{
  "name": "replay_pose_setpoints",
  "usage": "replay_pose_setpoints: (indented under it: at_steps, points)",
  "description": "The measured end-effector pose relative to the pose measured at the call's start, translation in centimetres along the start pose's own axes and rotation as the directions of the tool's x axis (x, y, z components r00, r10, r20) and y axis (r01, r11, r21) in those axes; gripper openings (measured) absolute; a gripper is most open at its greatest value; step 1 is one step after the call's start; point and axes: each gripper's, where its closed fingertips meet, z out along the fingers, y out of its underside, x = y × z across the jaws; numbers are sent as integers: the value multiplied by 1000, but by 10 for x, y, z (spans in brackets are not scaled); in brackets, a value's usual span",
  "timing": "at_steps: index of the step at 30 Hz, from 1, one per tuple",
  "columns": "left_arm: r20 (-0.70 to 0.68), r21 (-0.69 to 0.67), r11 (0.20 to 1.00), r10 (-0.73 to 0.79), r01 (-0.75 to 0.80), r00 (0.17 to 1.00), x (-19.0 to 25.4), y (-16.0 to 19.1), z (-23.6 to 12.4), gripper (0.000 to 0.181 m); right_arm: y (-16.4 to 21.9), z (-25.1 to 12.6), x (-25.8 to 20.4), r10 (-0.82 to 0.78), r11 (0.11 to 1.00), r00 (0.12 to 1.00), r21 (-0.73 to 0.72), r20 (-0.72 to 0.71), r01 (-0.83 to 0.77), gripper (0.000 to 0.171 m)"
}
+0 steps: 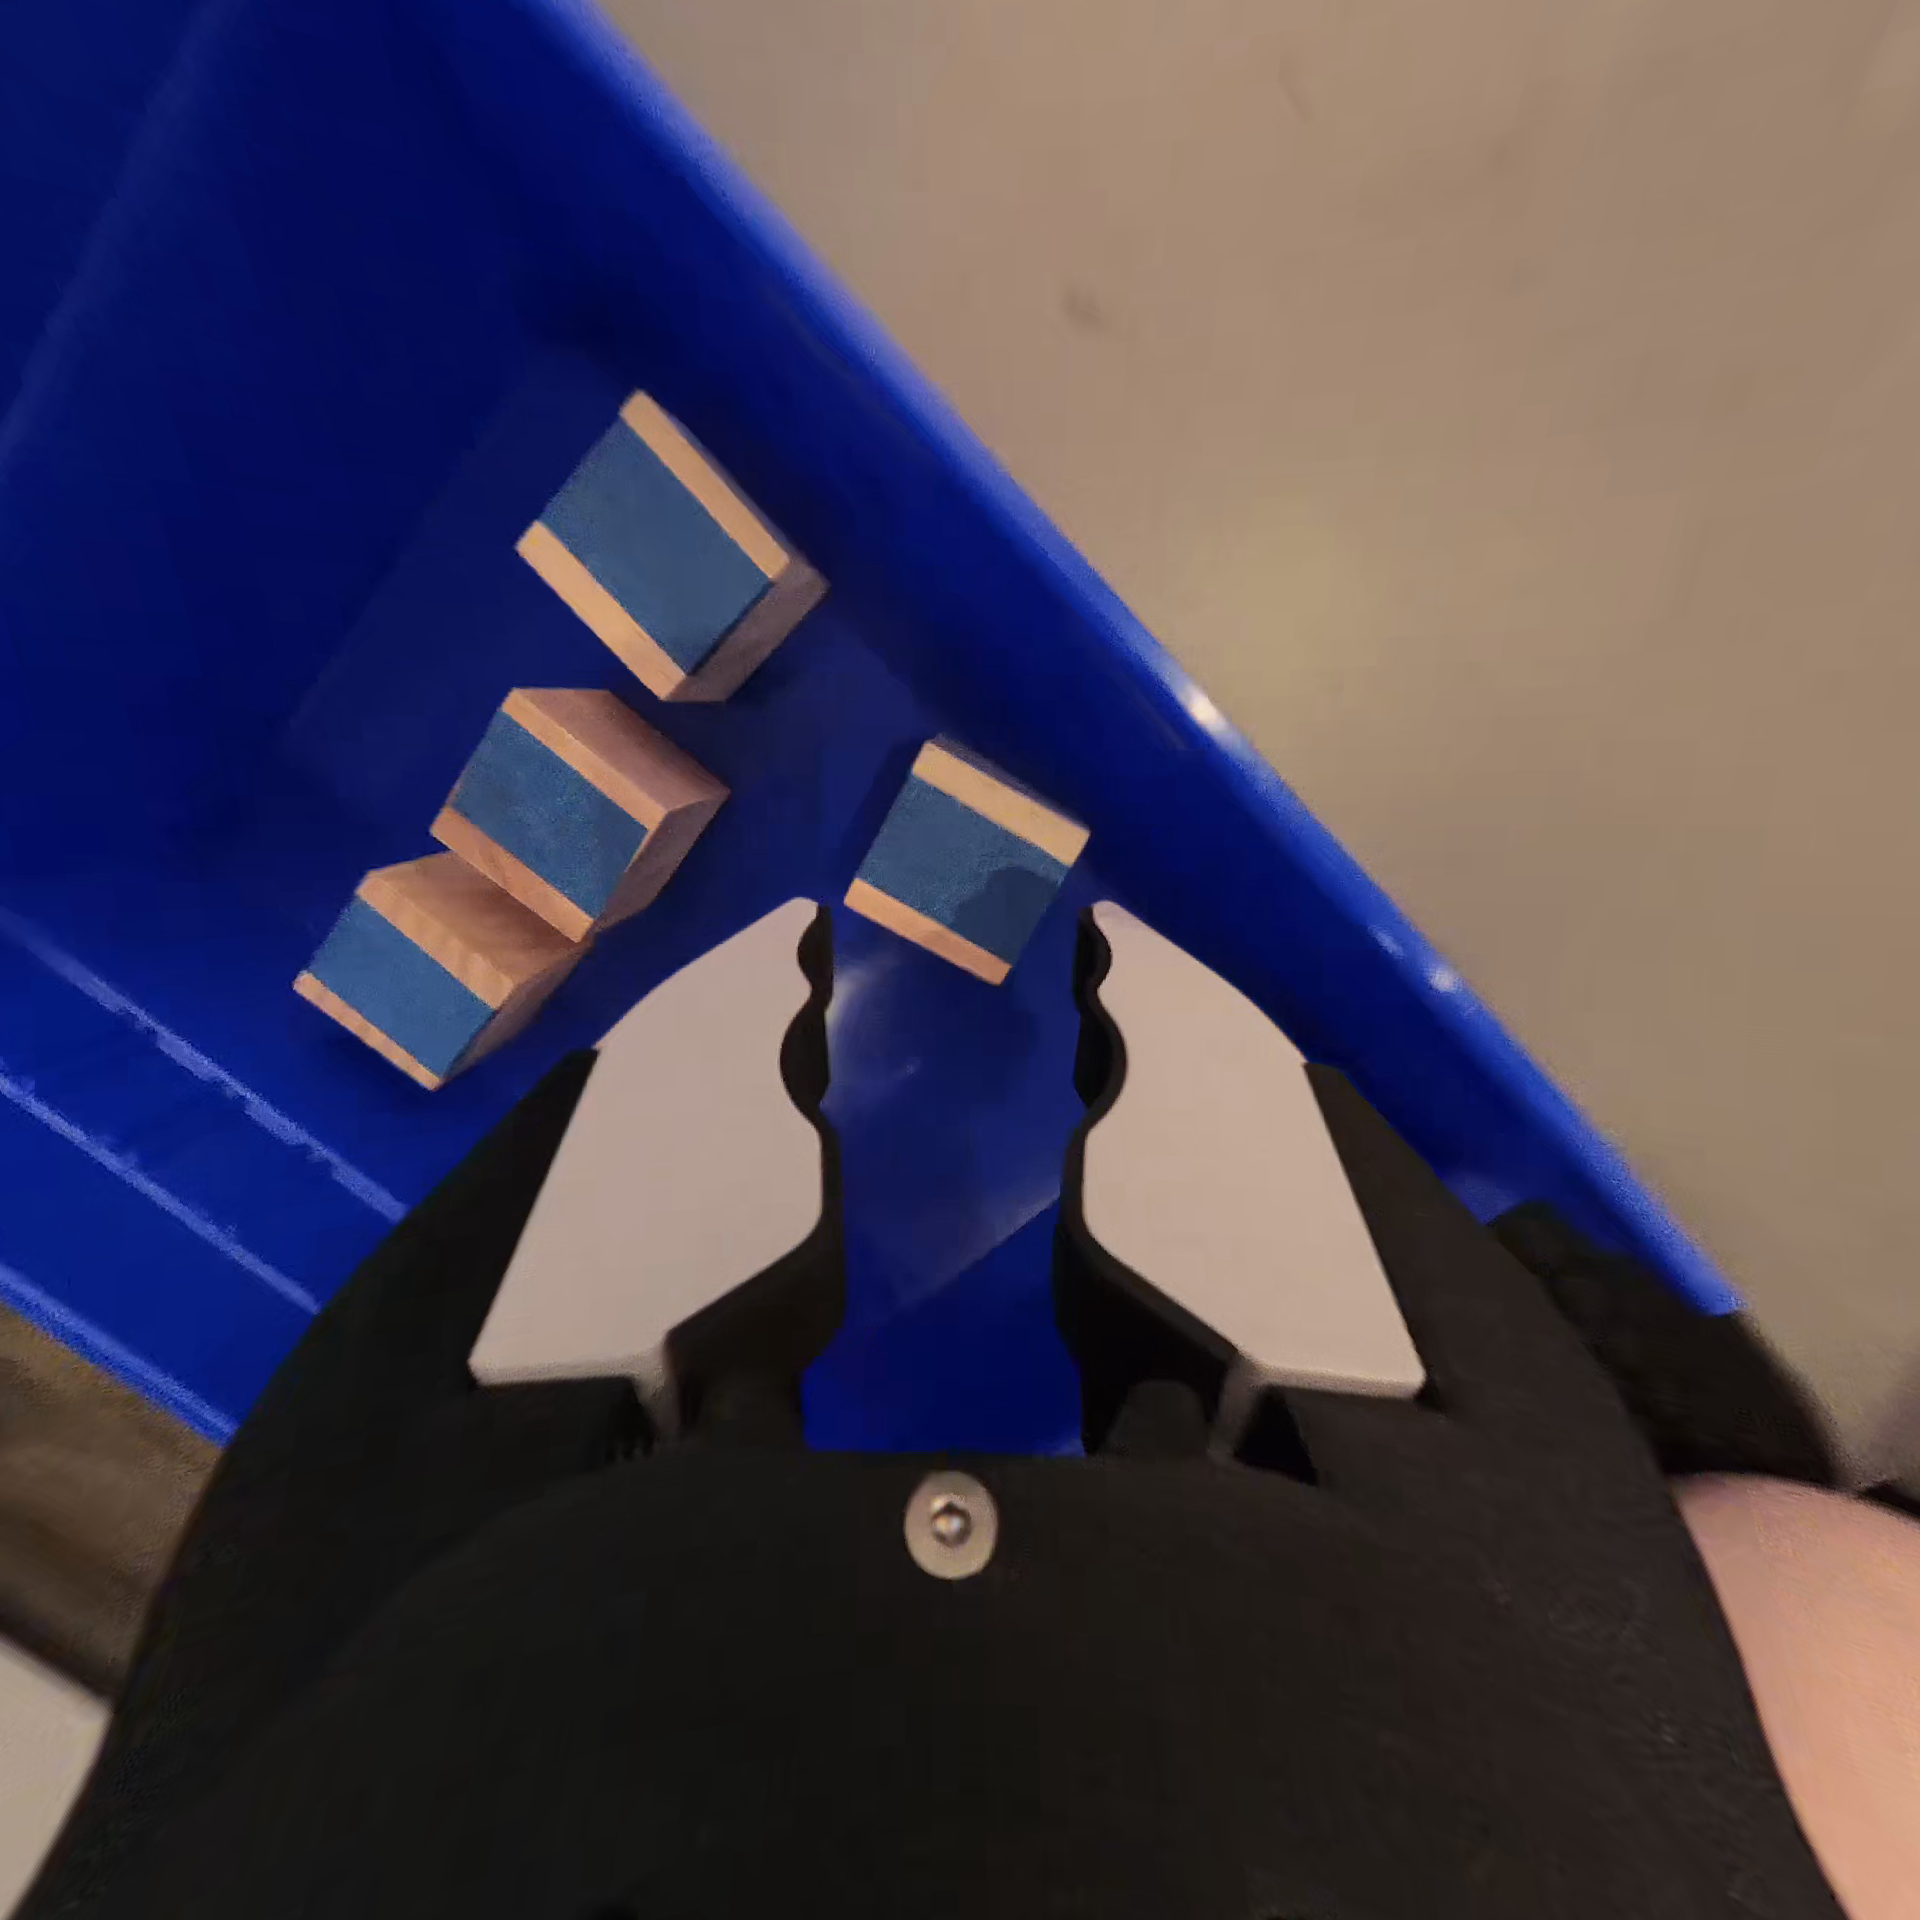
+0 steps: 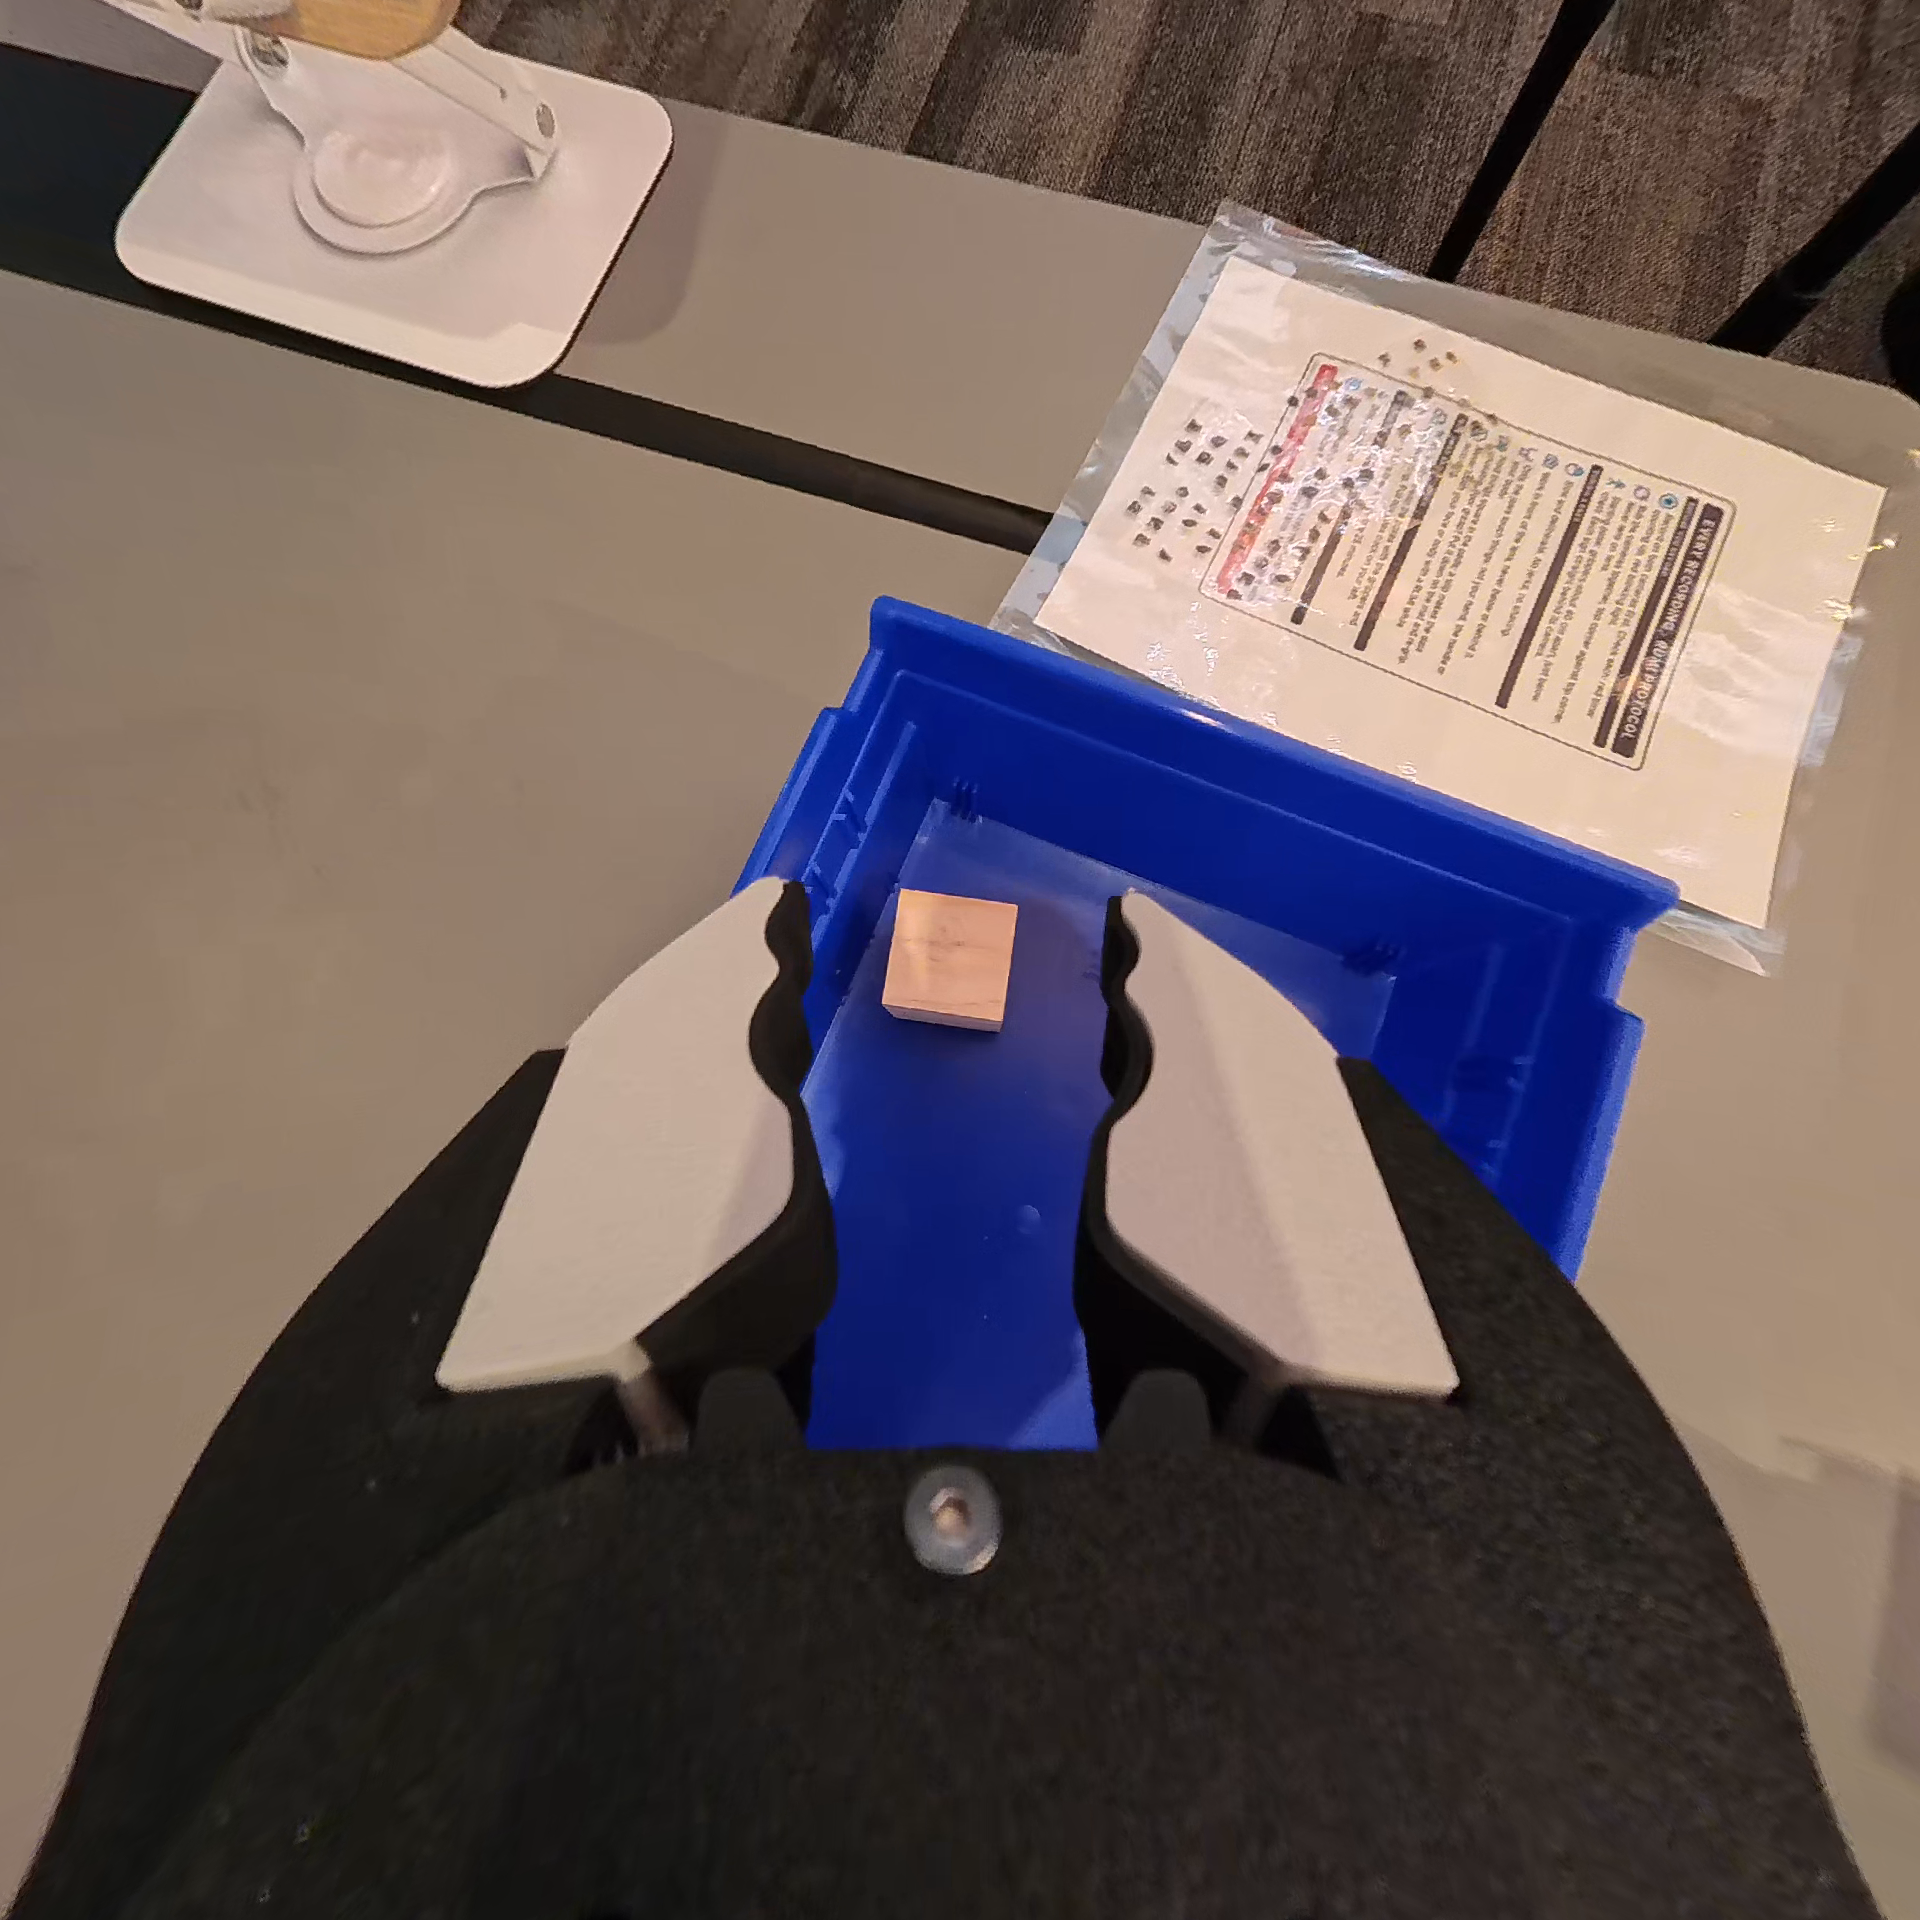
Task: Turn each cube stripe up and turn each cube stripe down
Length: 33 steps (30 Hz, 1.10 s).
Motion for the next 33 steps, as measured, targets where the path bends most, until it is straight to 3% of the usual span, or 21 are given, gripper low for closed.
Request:
replay_pose_setpoints:
  at_steps: [1,6,15,26,33]
  points:
    - [23,-18,998,58,-58,998,-1,5,3,50,1,2,-1,-4,1000,1000,-4,6,5,54]
    - [30,-108,986,132,-128,991,-1,17,16,53,4,7,-8,-26,999,999,-31,30,27,48]
    - [-27,27,975,222,-221,975,10,0,16,71,8,12,-13,-38,997,998,-57,53,41,47]
    - [-67,-83,968,231,-236,971,5,13,47,61,13,18,-17,-55,994,996,-86,65,60,47]
    - [-18,-147,964,222,-222,975,-7,19,51,50,13,18,-18,-61,994,996,-89,68,67,46]
